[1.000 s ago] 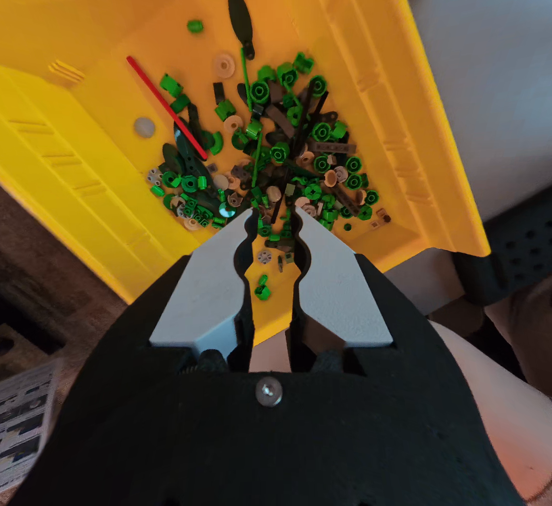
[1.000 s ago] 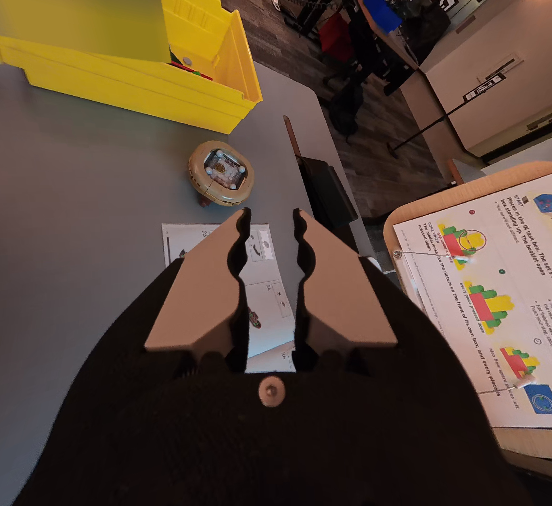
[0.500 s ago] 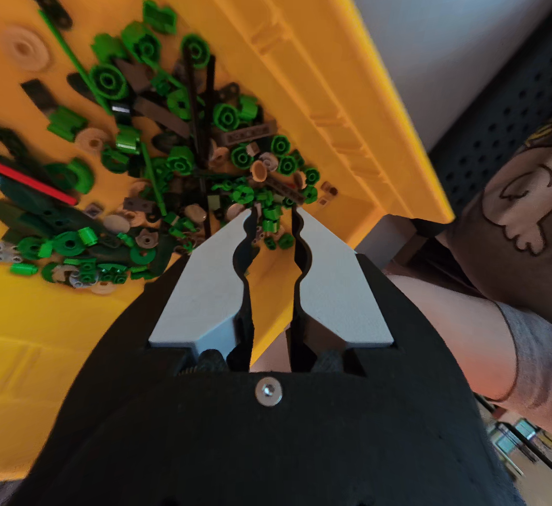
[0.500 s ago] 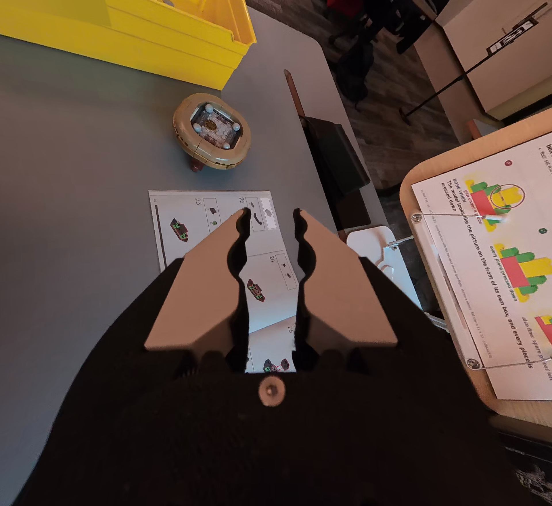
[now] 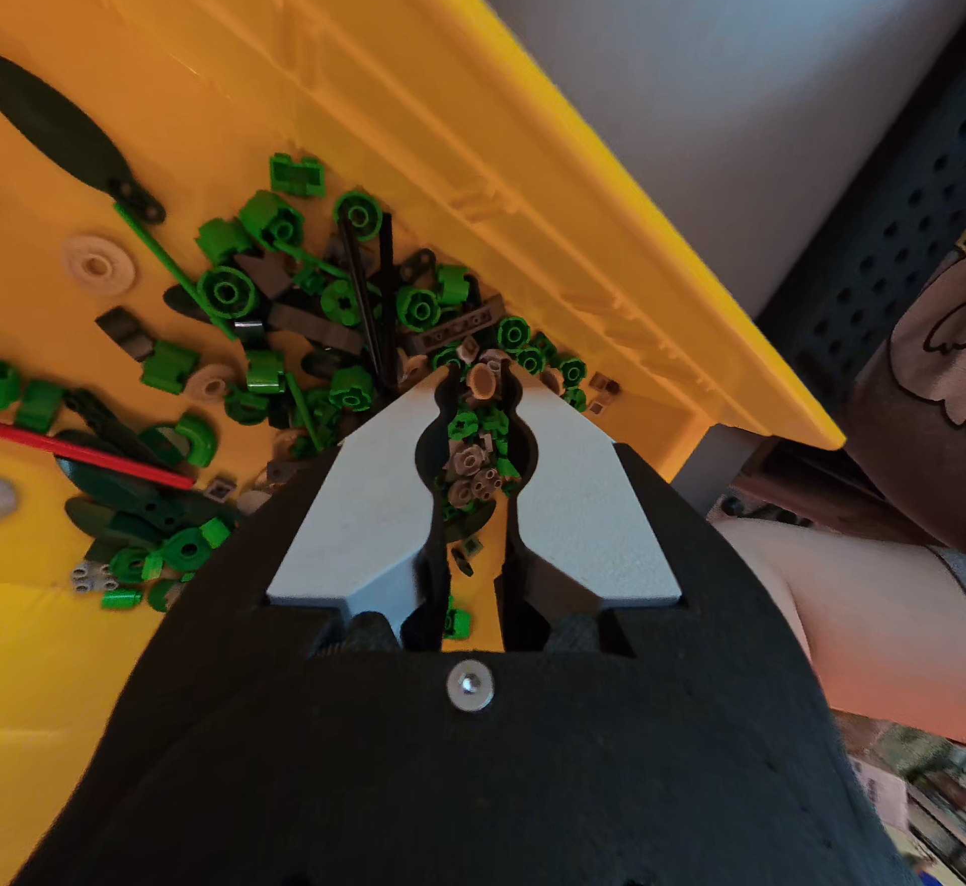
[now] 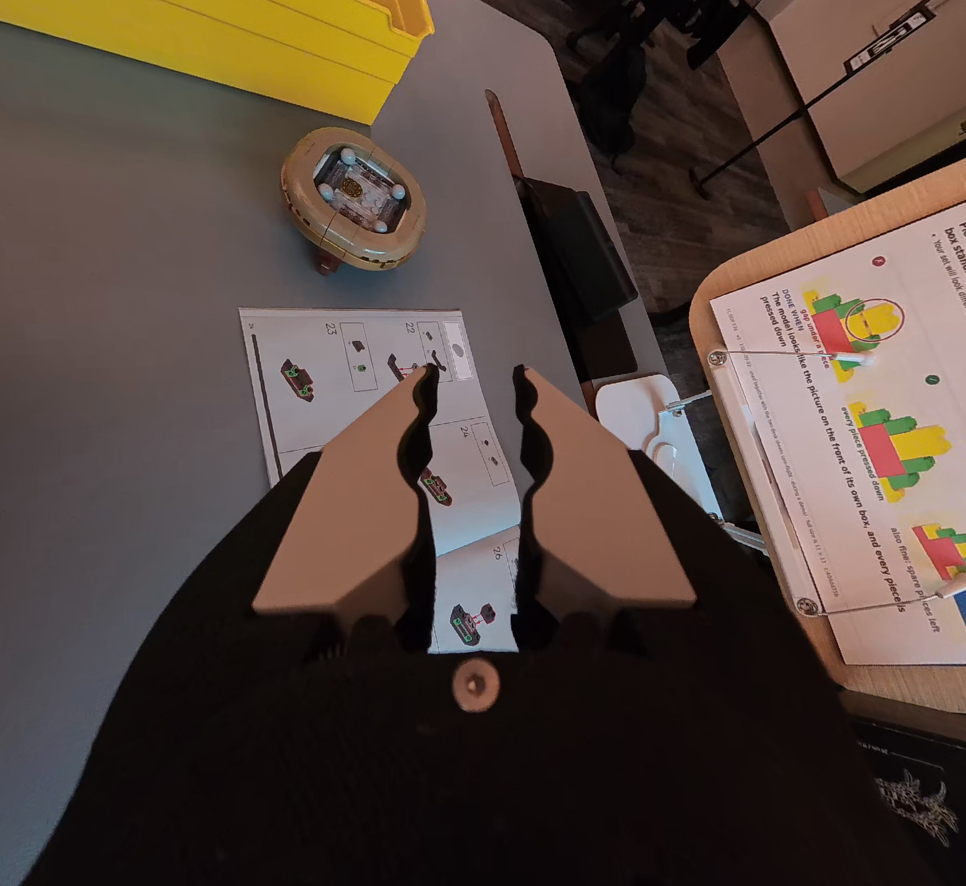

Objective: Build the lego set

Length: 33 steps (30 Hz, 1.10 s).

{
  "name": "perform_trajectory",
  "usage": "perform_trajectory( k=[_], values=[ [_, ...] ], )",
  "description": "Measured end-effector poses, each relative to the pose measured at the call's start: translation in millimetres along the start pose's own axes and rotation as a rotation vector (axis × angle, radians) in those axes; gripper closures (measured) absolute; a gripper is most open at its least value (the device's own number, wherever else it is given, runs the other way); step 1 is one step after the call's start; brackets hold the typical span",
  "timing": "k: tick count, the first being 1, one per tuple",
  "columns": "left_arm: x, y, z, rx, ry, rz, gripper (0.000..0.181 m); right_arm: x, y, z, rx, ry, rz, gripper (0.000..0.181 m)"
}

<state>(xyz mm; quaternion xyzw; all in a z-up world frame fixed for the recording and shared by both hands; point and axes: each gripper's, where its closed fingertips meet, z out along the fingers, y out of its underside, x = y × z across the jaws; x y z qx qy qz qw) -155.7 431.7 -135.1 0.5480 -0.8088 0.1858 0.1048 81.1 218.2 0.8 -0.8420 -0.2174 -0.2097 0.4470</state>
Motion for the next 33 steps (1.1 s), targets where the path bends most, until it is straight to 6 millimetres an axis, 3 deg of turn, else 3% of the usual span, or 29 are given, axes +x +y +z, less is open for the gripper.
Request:
perform_trajectory(
  k=[5,24,30,33],
  values=[
    [-7.4,-2.8,1.4,0.000,-0.024,-0.034,0.169,0.3,2.7,0.3,-0.011,0.001,-0.004,0.153],
    [-2.5,1.0,13.2,-0.050,0.047,-0.038,0.178,1.8,7.8,-0.1,-0.035,0.007,-0.021,0.153],
    [-3.4,0.5,-2.5,-0.006,-0.027,-0.001,0.179,3.8,7.9,-2.6,-0.031,0.015,-0.019,0.153],
    [-19.5,-4.7,-32.4,0.082,-0.213,-0.008,0.179,6.0,8.1,-4.4,-0.029,0.023,-0.017,0.153]
  ],
)
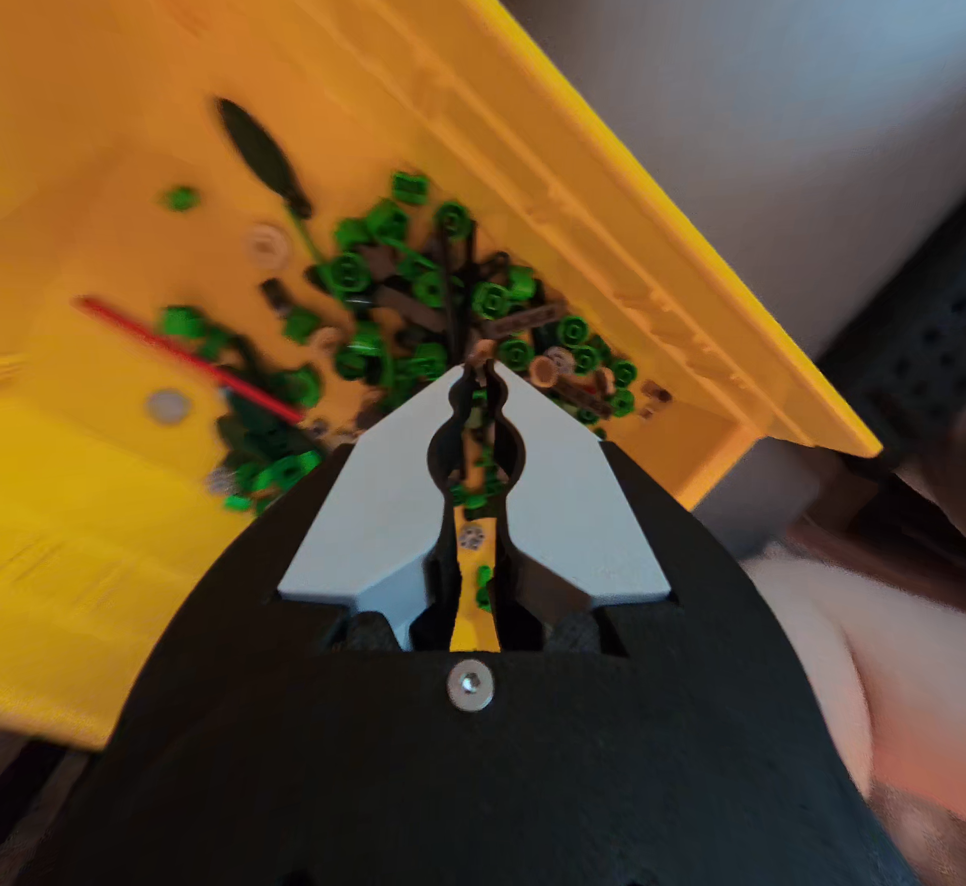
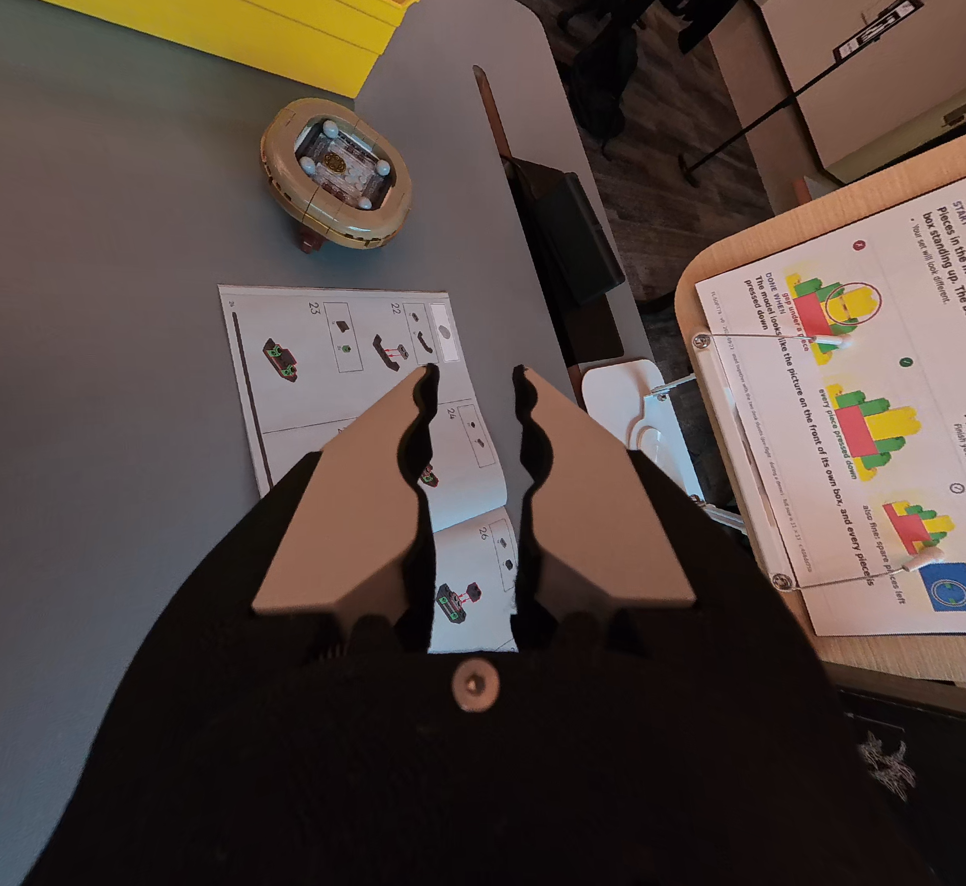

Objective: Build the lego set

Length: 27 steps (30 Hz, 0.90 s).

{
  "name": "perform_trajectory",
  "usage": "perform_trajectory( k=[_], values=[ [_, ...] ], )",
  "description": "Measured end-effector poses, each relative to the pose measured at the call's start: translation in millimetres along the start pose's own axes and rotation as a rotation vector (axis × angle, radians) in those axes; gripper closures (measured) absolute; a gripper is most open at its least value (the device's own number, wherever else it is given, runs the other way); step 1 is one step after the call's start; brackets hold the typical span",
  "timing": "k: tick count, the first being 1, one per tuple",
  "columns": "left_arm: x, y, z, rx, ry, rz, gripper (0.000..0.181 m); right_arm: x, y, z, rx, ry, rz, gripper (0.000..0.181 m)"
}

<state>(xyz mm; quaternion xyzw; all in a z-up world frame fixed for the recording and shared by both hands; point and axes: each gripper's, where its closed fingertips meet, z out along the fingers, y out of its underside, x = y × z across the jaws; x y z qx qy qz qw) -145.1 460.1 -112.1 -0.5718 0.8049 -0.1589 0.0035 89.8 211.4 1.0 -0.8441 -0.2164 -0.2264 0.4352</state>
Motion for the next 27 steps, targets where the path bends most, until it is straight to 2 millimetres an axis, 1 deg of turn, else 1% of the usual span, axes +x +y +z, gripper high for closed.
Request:
perform_trajectory(
  k=[1,2,4,5,6,7,8,9,10,11,12,14,15,17,19,20,22,24,26,27],
  values=[
    [-6.8,-7.5,-13.9,0.061,-0.071,-0.007,0.179,0.5,-0.6,-0.7,0.003,0.002,0.001,0.153],
    [-8.4,-16.7,-29.5,0.131,-0.121,-0.006,0.179,1.0,-1.2,-1.7,0.006,0.005,0.000,0.153],
    [-6.1,-40.3,-65.0,0.289,-0.247,0.032,0.179,2.8,-1.4,-3.9,0.005,0.015,-0.007,0.153],
    [-0.3,-54.7,-83.7,0.373,-0.312,0.065,0.179,4.1,-1.4,-5.4,0.004,0.021,-0.011,0.153],
    [10.0,-70.7,-101.8,0.458,-0.369,0.105,0.179,5.4,-1.6,-6.8,0.005,0.027,-0.013,0.153],
    [25.2,-88.5,-118.3,0.549,-0.414,0.157,0.179,6.5,-2.2,-8.4,0.010,0.031,-0.013,0.153],
    [45.9,-106.2,-130.0,0.633,-0.435,0.224,0.179,7.6,-2.8,-10.1,0.016,0.034,-0.011,0.153],
    [68.0,-122.5,-135.7,0.694,-0.450,0.300,0.179,9.0,-3.1,-11.9,0.022,0.038,-0.009,0.153],
    [88.4,-136.0,-134.4,0.722,-0.469,0.373,0.179,10.9,-3.0,-14.1,0.025,0.044,-0.008,0.153],
    [104.4,-146.9,-126.6,0.711,-0.499,0.439,0.178,13.2,-2.5,-16.6,0.026,0.052,-0.006,0.153],
    [116.2,-156.9,-115.2,0.683,-0.541,0.490,0.179,15.8,-1.9,-19.6,0.029,0.061,-0.004,0.153],
    [135.4,-177.2,-87.8,0.636,-0.601,0.577,0.179,21.6,-1.3,-27.0,0.039,0.081,0.004,0.153],
    [144.9,-188.1,-73.0,0.631,-0.602,0.604,0.179,24.8,-1.3,-31.4,0.048,0.091,0.011,0.153],
    [162.6,-202.7,-34.7,0.580,-0.560,0.646,0.179,31.2,-1.8,-40.8,0.071,0.111,0.025,0.153],
    [170.9,-212.3,-1.6,0.527,-0.602,0.720,0.179,37.9,-1.2,-50.5,0.089,0.135,0.038,0.153],
    [179.7,-214.8,15.5,0.513,-0.600,0.779,0.179,40.6,-0.9,-54.8,0.098,0.144,0.045,0.153],
    [207.5,-214.7,49.8,0.503,-0.543,0.927,0.179,45.3,-1.0,-62.9,0.121,0.158,0.060,0.154],
    [229.2,-214.5,73.7,0.516,-0.545,1.053,0.179,49.0,-1.0,-68.8,0.138,0.168,0.070,0.154],
    [246.6,-209.3,95.2,0.506,-0.527,1.167,0.179,52.0,0.0,-72.6,0.146,0.176,0.076,0.153],
    [253.5,-203.6,106.6,0.484,-0.496,1.216,0.179,53.2,0.7,-73.7,0.148,0.179,0.078,0.153]
  ],
)
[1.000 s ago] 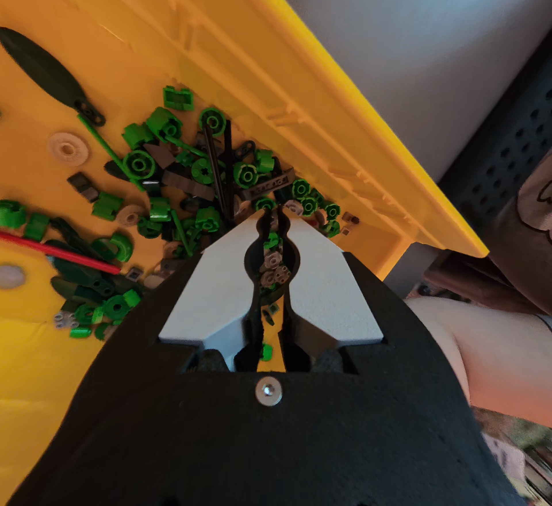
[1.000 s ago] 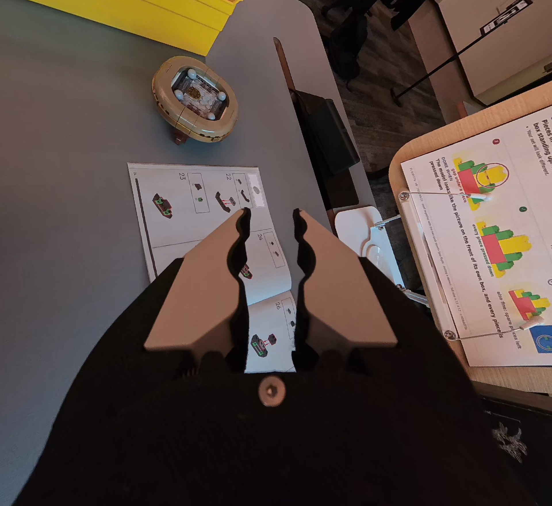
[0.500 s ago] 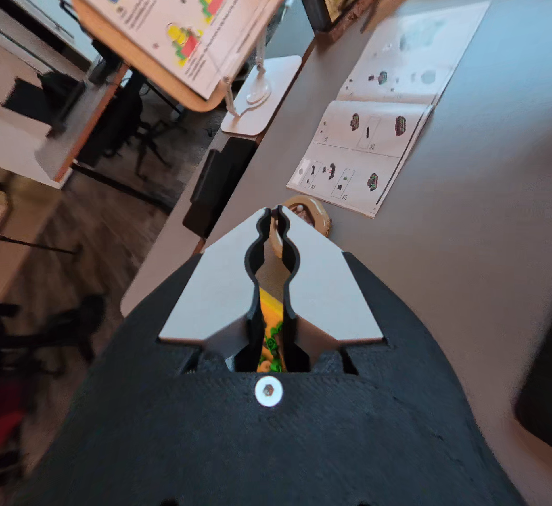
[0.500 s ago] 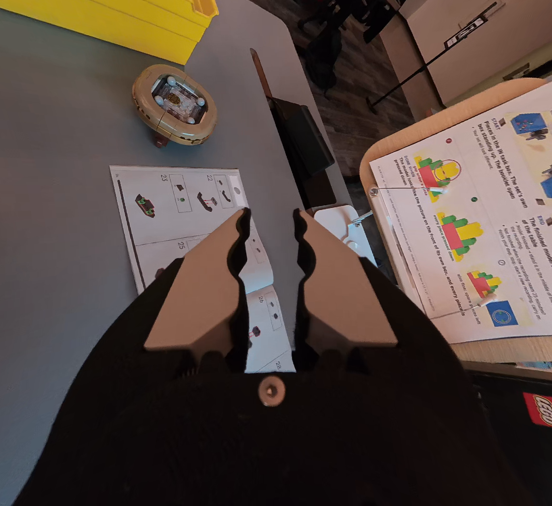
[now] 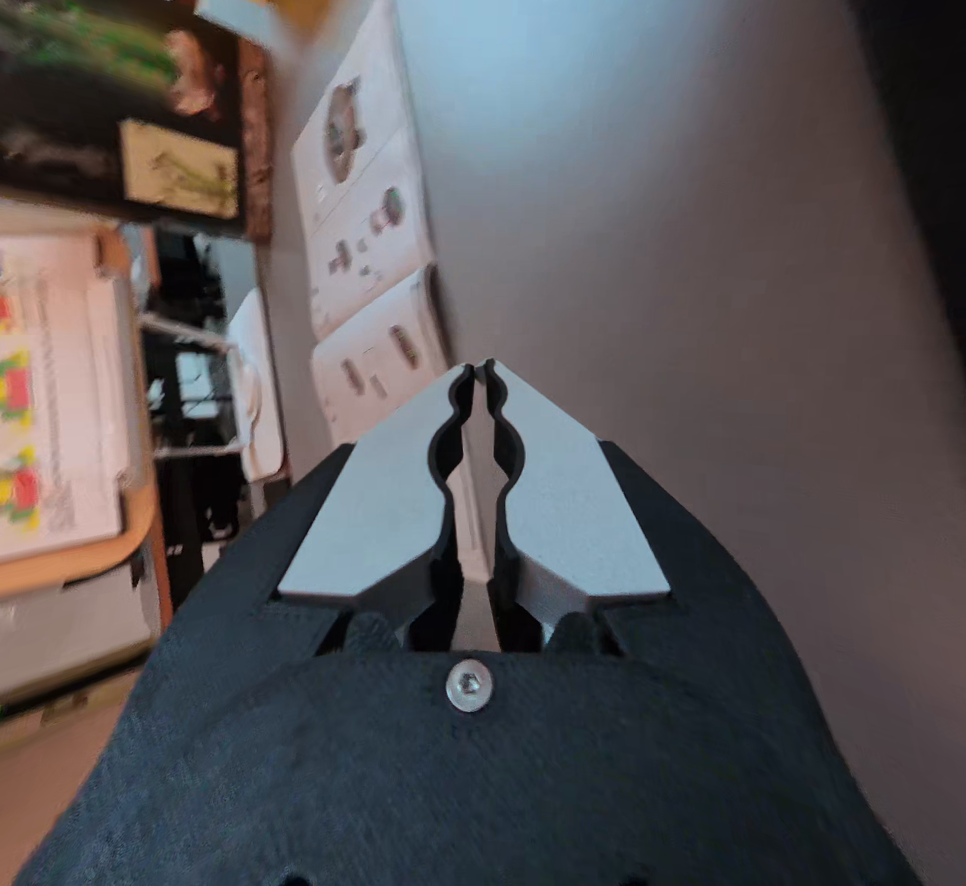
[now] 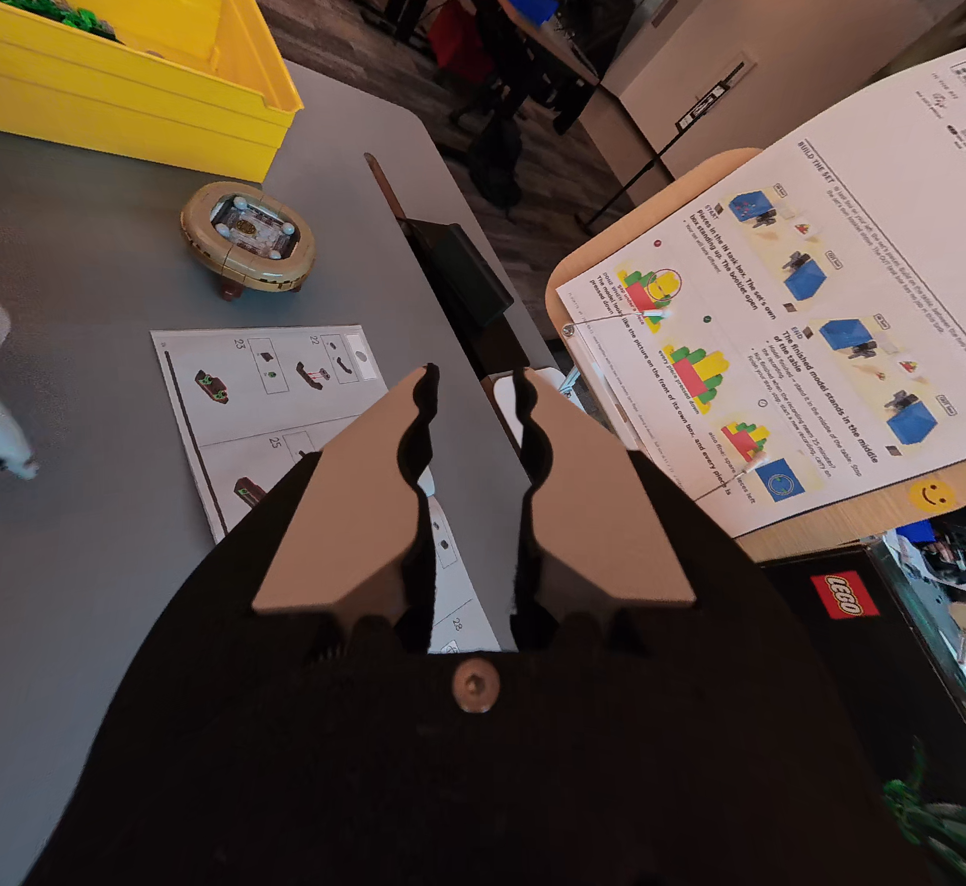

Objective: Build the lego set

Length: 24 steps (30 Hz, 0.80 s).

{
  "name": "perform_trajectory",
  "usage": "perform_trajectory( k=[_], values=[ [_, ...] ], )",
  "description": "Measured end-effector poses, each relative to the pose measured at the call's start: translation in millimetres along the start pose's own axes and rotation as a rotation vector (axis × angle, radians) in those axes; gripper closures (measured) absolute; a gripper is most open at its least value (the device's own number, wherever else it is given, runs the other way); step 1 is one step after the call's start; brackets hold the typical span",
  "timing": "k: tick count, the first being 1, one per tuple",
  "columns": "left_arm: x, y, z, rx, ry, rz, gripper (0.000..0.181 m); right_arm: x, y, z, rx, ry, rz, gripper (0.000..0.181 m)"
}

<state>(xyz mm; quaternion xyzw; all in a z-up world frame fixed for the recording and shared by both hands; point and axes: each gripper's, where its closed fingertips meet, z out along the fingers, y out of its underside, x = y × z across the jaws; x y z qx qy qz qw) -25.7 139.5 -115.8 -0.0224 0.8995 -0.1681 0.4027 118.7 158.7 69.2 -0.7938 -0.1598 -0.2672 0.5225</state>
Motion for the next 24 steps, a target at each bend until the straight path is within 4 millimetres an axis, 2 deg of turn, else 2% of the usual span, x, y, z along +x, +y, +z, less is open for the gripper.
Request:
perform_trajectory(
  k=[1,7,11,20,24],
  values=[
    [9.7,-1.0,4.4,0.003,0.031,0.025,0.179,1.1,0.3,-0.7,0.003,0.002,0.003,0.153],
    [23.1,14.3,16.7,-0.036,0.065,0.080,0.179,2.1,3.4,0.9,-0.001,-0.002,0.007,0.153],
    [22.0,25.2,20.2,-0.065,0.051,0.118,0.179,1.9,5.0,3.2,-0.005,-0.006,0.009,0.153],
    [28.8,27.6,21.6,-0.048,0.066,0.155,0.178,-2.2,6.7,9.3,-0.015,-0.022,0.004,0.153],
    [30.8,28.7,23.2,-0.044,0.087,0.116,0.171,-3.7,8.8,11.5,-0.033,-0.024,-0.008,0.153]
  ],
)
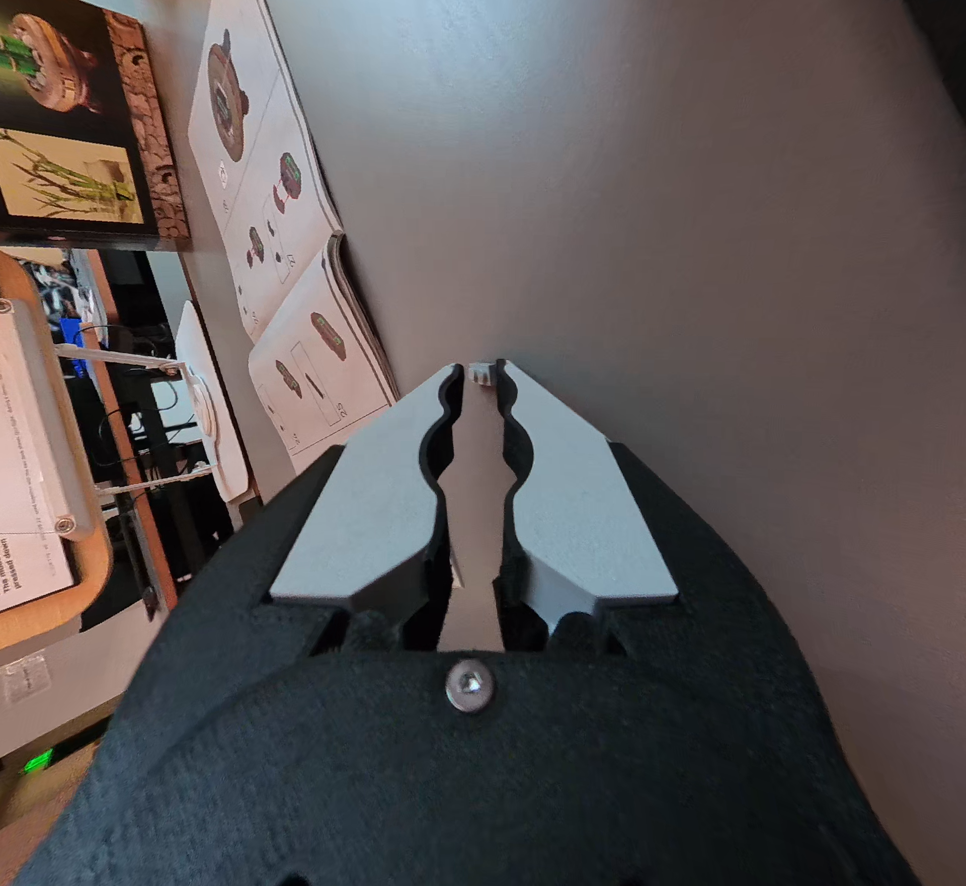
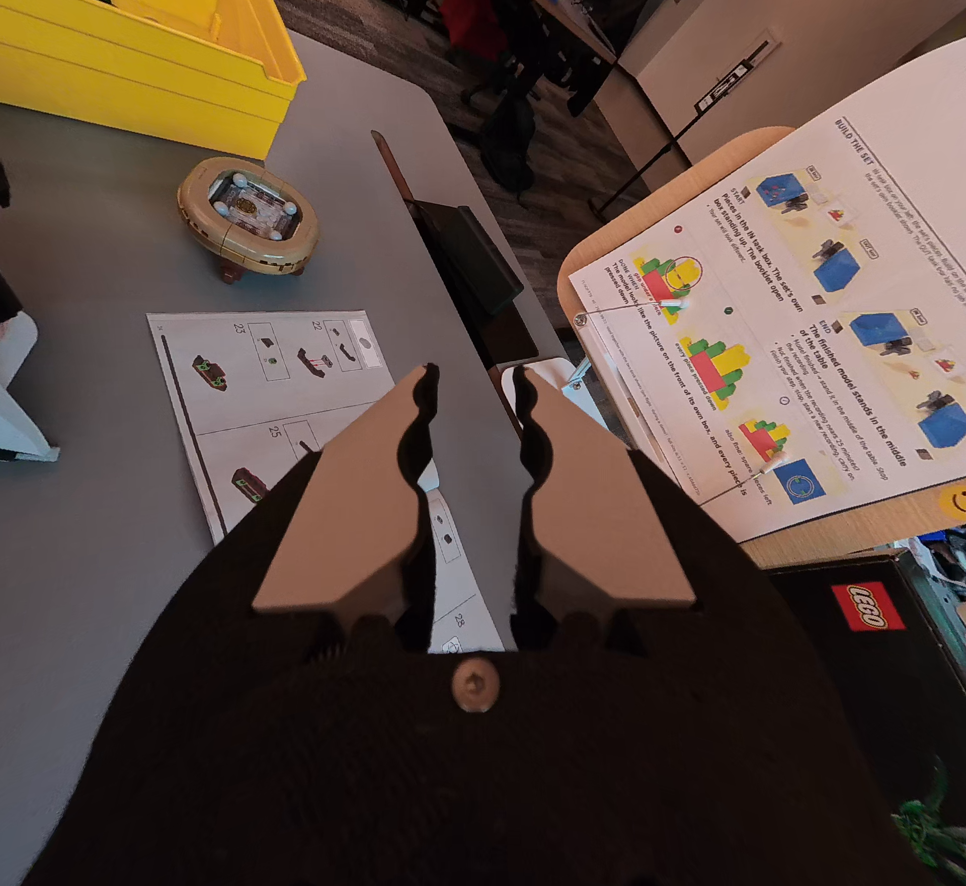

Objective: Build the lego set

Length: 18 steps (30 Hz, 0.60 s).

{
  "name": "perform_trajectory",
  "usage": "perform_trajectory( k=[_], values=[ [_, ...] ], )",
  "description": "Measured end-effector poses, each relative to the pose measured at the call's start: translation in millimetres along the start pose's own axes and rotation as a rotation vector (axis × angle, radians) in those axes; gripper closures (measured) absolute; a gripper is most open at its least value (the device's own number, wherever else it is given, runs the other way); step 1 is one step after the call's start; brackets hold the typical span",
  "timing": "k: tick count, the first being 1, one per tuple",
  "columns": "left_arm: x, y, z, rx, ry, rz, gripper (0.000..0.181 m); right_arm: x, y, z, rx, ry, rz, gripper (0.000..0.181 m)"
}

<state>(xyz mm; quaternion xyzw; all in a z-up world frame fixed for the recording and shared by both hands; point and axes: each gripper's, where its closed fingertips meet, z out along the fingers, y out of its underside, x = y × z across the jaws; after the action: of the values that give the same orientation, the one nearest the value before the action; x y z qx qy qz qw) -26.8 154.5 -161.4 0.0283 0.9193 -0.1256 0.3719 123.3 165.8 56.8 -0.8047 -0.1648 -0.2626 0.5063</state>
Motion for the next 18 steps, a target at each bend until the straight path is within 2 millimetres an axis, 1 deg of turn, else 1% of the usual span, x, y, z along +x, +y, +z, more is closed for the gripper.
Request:
perform_trajectory(
  k=[1,3,7,9,10,11,12,13,14,15,16,18],
  values=[
    [1.2,-0.1,-0.4,0.007,0.013,-0.010,0.171,0.0,0.2,0.0,-0.001,0.001,0.000,0.153],
    [0.7,1.5,-2.1,0.007,0.032,-0.045,0.167,0.3,-0.2,-0.5,0.004,0.000,0.003,0.153],
    [-1.8,7.9,-9.3,-0.005,0.101,-0.154,0.148,1.9,0.1,-1.9,0.007,0.003,0.008,0.153],
    [-8.0,9.7,-16.2,0.001,0.103,-0.191,0.147,2.5,0.7,-2.2,0.008,0.004,0.011,0.153],
    [-16.4,8.5,-22.6,0.017,0.075,-0.207,0.150,2.8,1.3,-2.2,0.007,0.004,0.012,0.153],
    [-28.5,4.6,-33.4,0.053,0.039,-0.231,0.152,3.2,2.3,-2.2,0.004,0.004,0.013,0.153],
    [-44.5,0.8,-48.6,0.100,-0.001,-0.280,0.156,3.7,3.5,-2.1,0.002,0.005,0.015,0.153],
    [-62.2,-0.8,-66.8,0.150,-0.035,-0.350,0.155,4.4,4.9,-2.0,-0.001,0.006,0.018,0.153],
    [-80.8,2.0,-87.1,0.195,-0.071,-0.427,0.152,5.1,6.2,-1.8,-0.003,0.006,0.023,0.153],
    [-101.8,12.3,-107.7,0.221,-0.132,-0.513,0.150,5.8,7.3,-1.8,-0.004,0.006,0.027,0.153],
    [-121.2,28.1,-128.4,0.232,-0.198,-0.591,0.144,6.3,8.4,-1.7,-0.005,0.006,0.031,0.153],
    [-152.1,68.9,-170.2,0.238,-0.350,-0.732,0.140,7.1,10.0,-2.0,-0.007,0.006,0.038,0.153]
  ],
)
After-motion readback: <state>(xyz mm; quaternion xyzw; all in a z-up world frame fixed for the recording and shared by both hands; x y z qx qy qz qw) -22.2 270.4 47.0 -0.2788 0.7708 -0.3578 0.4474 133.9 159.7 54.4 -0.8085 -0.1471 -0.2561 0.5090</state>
